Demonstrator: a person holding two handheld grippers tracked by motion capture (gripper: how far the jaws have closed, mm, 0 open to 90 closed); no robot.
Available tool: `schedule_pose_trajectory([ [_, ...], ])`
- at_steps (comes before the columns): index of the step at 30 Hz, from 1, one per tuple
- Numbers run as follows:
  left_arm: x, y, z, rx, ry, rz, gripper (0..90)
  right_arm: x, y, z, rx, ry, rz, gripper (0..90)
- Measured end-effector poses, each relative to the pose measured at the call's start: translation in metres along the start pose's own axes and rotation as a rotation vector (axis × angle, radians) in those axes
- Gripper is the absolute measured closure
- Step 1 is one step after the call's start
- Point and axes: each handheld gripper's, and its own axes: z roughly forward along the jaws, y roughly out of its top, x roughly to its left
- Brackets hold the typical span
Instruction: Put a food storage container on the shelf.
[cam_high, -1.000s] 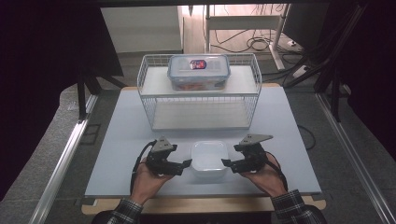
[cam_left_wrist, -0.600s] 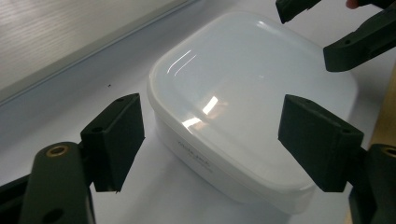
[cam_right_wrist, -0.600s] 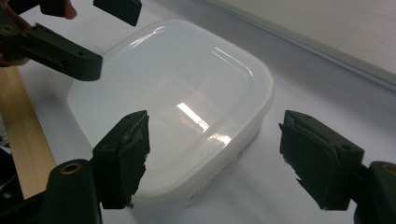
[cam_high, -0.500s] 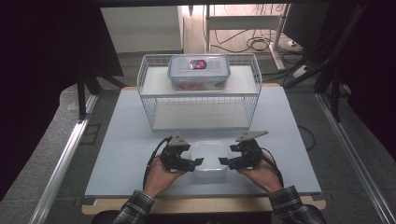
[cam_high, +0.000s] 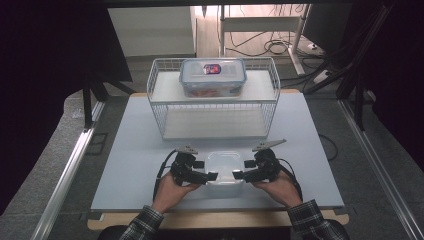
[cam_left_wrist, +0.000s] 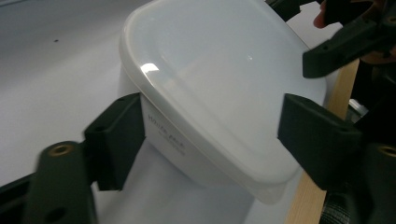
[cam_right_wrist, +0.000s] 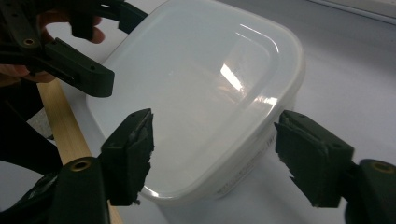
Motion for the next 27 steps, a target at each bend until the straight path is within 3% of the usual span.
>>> schedule_pose_trajectory([
  [3,0.0,-0.002,-0.009,-0.012,-0.004,-0.008,45.6,0.0,0.001,-0.007,0.001,-0.004,0.016,47.4],
  [6,0.003,-0.004,-0.013,-0.04,-0.018,-0.064,56.2,0.002,0.001,-0.012,0.007,-0.017,0.026,53.1],
  [7,0.003,-0.004,-0.014,-0.051,-0.012,-0.066,59.4,0.004,0.001,-0.013,0.004,-0.032,0.025,56.1],
  [10,0.001,-0.003,-0.019,-0.091,0.012,-0.078,66.0,0.008,0.002,-0.017,-0.018,-0.061,0.014,62.9],
  [14,0.001,-0.005,-0.024,-0.155,0.0,-0.113,74.4,0.009,0.001,-0.019,-0.059,-0.082,0.025,70.8],
  [16,0.0,-0.005,-0.027,-0.182,-0.003,-0.096,79.5,0.007,-0.001,-0.02,-0.081,-0.088,0.036,76.5],
  [17,-0.004,-0.004,-0.027,-0.181,0.022,-0.083,79.8,0.007,-0.001,-0.019,-0.083,-0.099,0.031,76.3],
  [22,-0.004,-0.005,-0.026,-0.19,0.033,-0.084,79.8,0.004,-0.003,-0.018,-0.113,-0.095,0.056,76.3],
  [27,-0.004,-0.004,-0.029,-0.201,0.048,-0.083,79.2,0.006,-0.002,-0.02,-0.14,-0.089,0.047,76.8],
])
